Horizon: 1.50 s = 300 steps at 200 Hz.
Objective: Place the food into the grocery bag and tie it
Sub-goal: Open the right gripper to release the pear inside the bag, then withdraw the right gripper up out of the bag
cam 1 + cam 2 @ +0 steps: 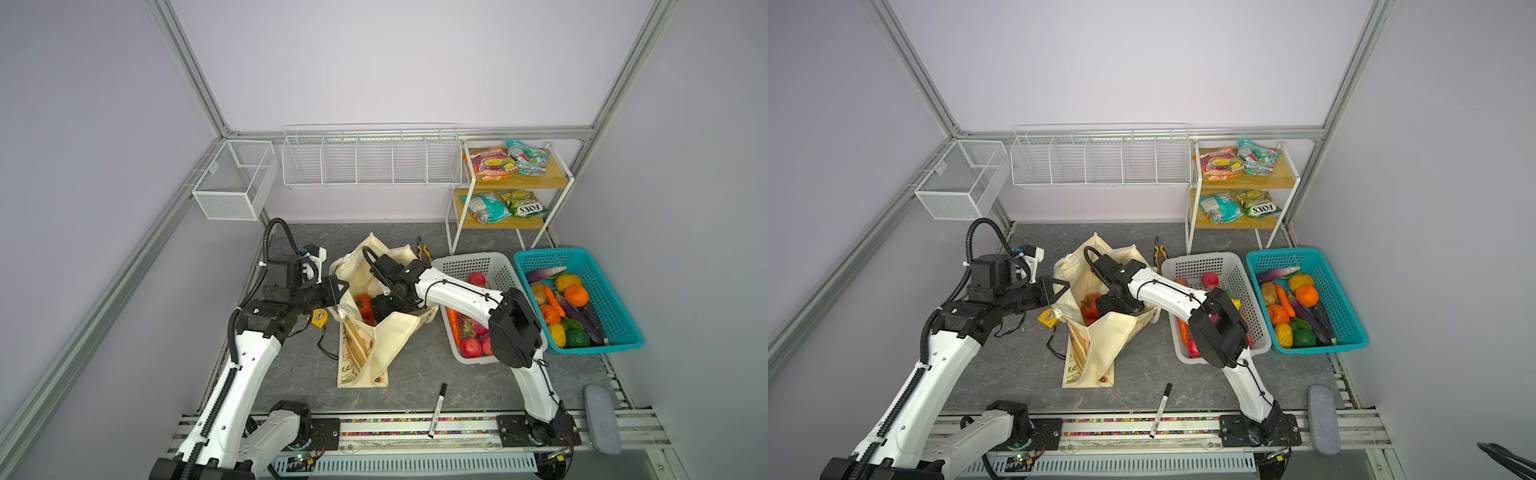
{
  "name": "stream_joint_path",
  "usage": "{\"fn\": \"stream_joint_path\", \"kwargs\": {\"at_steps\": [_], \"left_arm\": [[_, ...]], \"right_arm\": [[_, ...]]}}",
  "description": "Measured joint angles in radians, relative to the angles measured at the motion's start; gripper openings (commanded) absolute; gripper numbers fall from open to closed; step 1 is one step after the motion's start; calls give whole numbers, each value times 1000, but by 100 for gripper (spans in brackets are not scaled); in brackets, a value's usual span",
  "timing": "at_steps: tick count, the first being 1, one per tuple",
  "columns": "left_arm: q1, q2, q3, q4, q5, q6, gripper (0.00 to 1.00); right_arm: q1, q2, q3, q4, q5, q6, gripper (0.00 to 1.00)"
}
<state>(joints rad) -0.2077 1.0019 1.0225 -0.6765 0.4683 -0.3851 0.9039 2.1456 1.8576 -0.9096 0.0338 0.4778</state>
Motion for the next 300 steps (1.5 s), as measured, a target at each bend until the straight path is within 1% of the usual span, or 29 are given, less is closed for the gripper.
{"fn": "stream_joint_path", "kwargs": {"at_steps": [29,63,99,135,157,189,231,259,278,300], "left_arm": [[0,-5,0,-7,0,0,0],[0,-9,1,-25,1,-2,0],[0,-17,2,-43,6,-21,0],[0,-9,-2,-28,44,-56,0],[0,-8,-11,-14,54,-79,0],[0,-8,-11,-11,53,-89,0],[0,-8,-11,-8,47,-93,0],[0,-11,-12,-8,30,-92,0],[0,-24,-14,-9,19,-91,0],[0,-34,-15,-10,16,-84,0]], "right_arm": [[-2,-30,23,-83,133,-12,88],[-8,-54,88,-185,292,-23,88],[-15,-71,135,-256,389,-32,88],[-6,-122,143,-256,388,-69,88],[14,-174,144,-238,363,-95,88],[49,-301,114,-170,323,-120,88],[50,-483,69,-92,299,-128,88],[47,-610,-14,-45,308,-127,88],[32,-706,-121,-2,325,-126,88],[-9,-806,-245,26,352,-106,88]]}}
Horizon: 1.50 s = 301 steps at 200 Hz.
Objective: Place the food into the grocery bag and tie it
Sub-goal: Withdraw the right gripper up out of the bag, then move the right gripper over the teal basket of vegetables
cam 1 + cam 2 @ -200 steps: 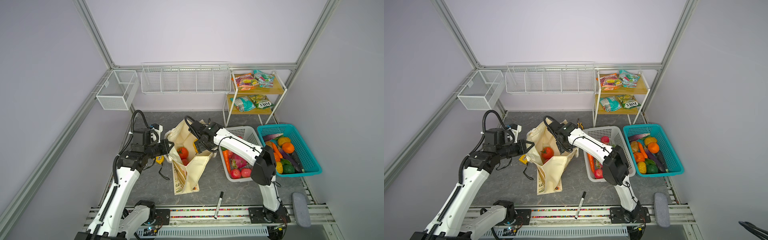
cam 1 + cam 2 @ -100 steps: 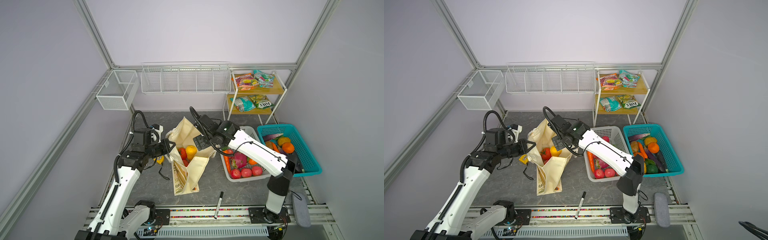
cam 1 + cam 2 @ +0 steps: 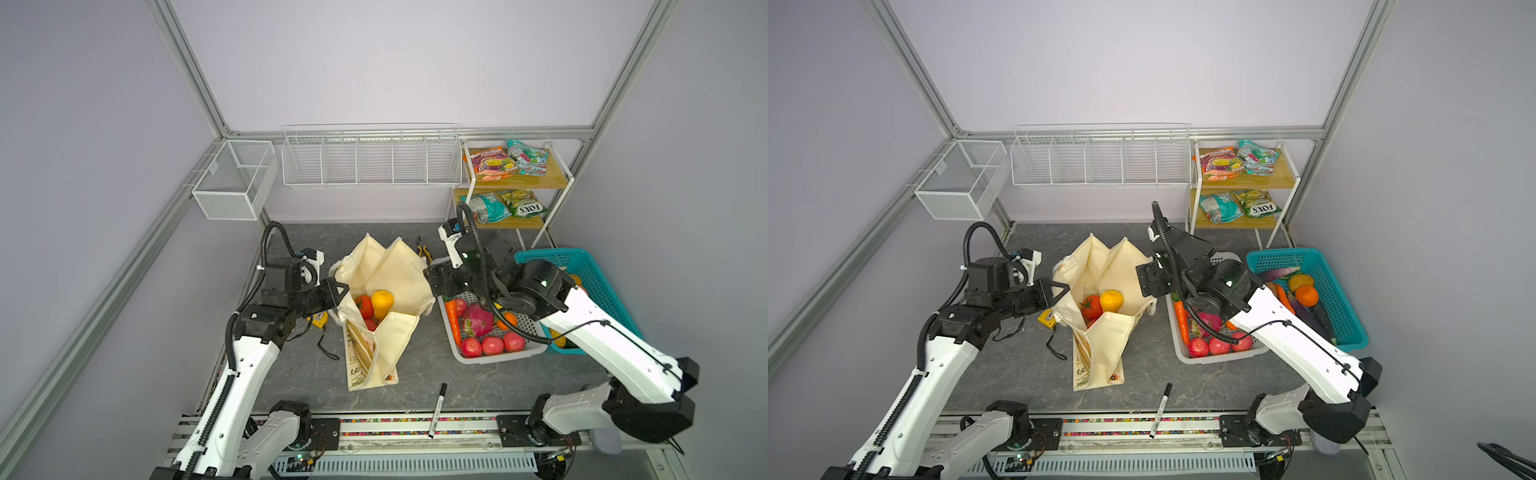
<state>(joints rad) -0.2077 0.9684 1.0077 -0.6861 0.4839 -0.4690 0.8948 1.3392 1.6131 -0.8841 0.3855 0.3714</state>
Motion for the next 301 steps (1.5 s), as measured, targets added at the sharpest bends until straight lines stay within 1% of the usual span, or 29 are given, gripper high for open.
{"fn": "stream_joint_path", "kwargs": {"at_steps": [22,47,148,166,210,228,261,301], "left_arm": [[0,-1,0,-3,-3,11,0],[0,-2,0,-12,-5,27,0],[0,-10,11,-42,1,64,0],[0,-17,11,-46,10,64,0],[0,-33,10,-48,16,83,0],[0,-37,3,-48,19,90,0],[0,-42,0,-48,24,101,0],[0,-42,-9,-37,43,105,0]], "right_arm": [[-68,-76,-95,9,14,42,88],[-143,-124,-147,-6,23,83,88],[-431,-127,-229,-130,21,142,88],[-510,-127,-236,-148,24,142,88],[-749,-127,-269,-146,-6,146,88],[-830,-116,-286,-145,-24,147,90],[-967,-61,-317,-119,-80,153,95],[-1094,13,-340,-53,-118,182,95]]}}
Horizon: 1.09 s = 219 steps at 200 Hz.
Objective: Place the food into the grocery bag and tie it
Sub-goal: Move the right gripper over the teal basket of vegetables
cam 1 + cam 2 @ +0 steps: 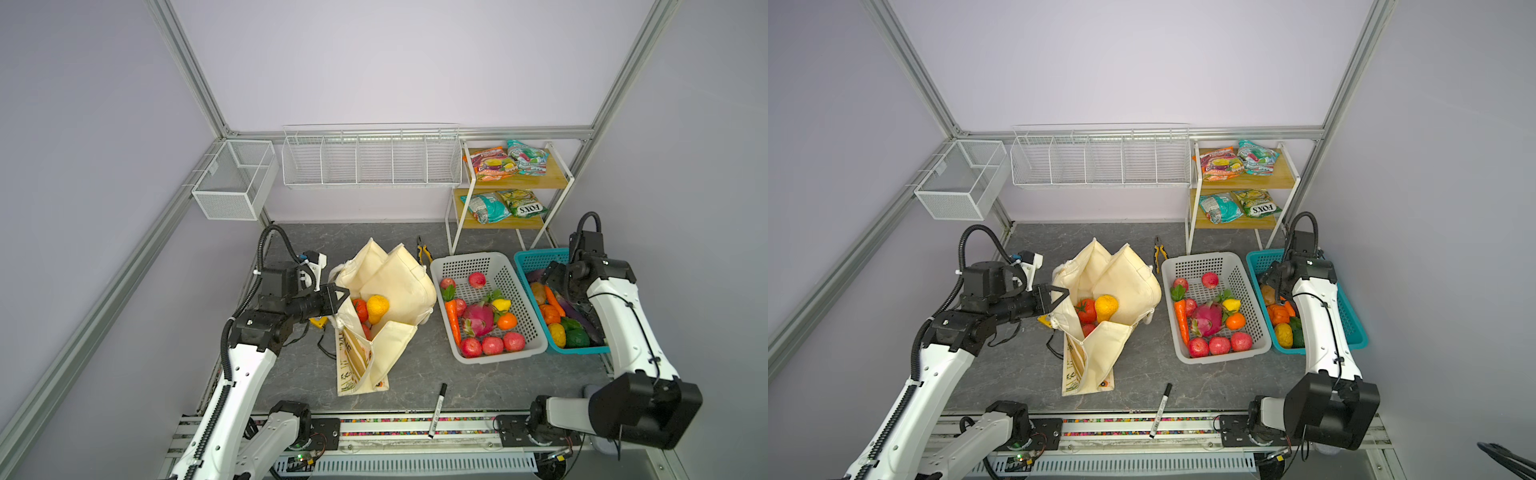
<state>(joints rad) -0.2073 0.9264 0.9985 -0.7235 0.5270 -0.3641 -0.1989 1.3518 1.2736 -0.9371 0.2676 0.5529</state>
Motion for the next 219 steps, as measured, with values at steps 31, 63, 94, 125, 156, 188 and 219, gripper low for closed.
{"fn": "stream_joint_path", "kwargs": {"at_steps": [31,63,94,125,156,188,219], "left_arm": [[0,1,-5,10,6,0,0],[0,1,-5,8,6,0,0],[0,3,-5,6,5,2,0],[0,11,-5,-8,-5,8,0],[0,14,-5,-11,-14,11,0],[0,19,-5,-11,-14,11,0],[0,22,-5,-11,-14,11,0]], "right_arm": [[-77,35,-35,85,2,58,95],[-118,106,-36,147,40,122,94],[-141,208,-10,189,80,174,93],[-167,293,15,221,87,204,93],[-182,354,37,249,86,217,96],[-192,415,64,269,77,226,98],[-194,455,90,279,74,226,99]]}}
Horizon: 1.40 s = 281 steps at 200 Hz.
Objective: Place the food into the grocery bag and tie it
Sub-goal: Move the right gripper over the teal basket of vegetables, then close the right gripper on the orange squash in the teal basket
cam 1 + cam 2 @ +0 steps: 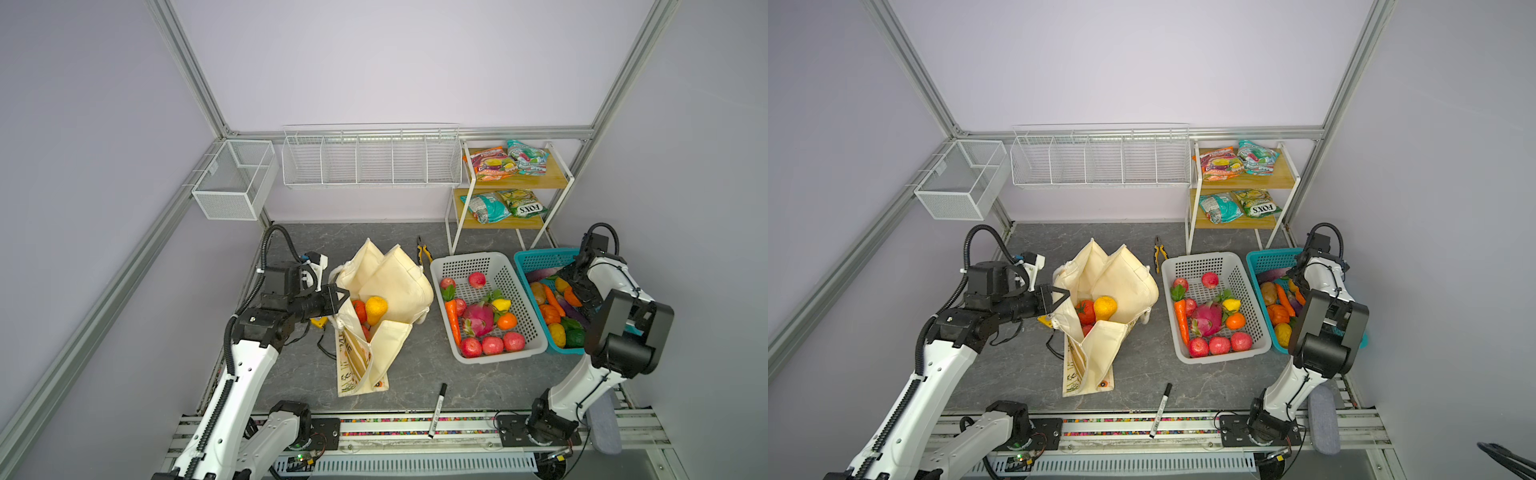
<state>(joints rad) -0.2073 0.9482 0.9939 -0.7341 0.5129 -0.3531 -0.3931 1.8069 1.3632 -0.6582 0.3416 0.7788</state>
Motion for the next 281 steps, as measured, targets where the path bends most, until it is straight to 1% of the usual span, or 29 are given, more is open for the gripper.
{"fn": "stream_joint_path", "kwargs": {"at_steps": [37,83,132,178,192,204,215,223,238,244,271,274,281], "left_arm": [[0,0,0,0,0,3,0],[0,0,1,0,-3,7,0],[0,0,1,0,-4,7,0],[0,0,1,0,-8,7,0],[0,0,1,0,-8,7,0],[0,0,1,0,-8,7,0],[0,0,1,0,-10,7,0],[0,0,1,0,-11,8,0],[0,0,1,0,-11,9,0],[0,0,1,0,-11,10,0],[0,-2,1,-2,-11,15,0],[0,-3,1,-2,-11,15,0],[0,-3,1,-2,-12,16,0]], "right_arm": [[-1,44,46,6,1,0,97],[-7,75,50,6,9,18,97],[-6,106,53,6,8,37,99],[-7,109,55,15,6,45,88],[-11,109,54,23,6,50,76],[-14,109,46,35,2,49,70],[-17,109,39,45,-2,50,68],[-18,108,33,52,-3,50,63],[-19,107,23,64,-7,57,61],[-19,106,19,68,-10,56,57],[-19,90,5,74,-26,56,56],[-19,87,3,74,-26,56,54],[-19,77,-2,74,-31,56,53]]}}
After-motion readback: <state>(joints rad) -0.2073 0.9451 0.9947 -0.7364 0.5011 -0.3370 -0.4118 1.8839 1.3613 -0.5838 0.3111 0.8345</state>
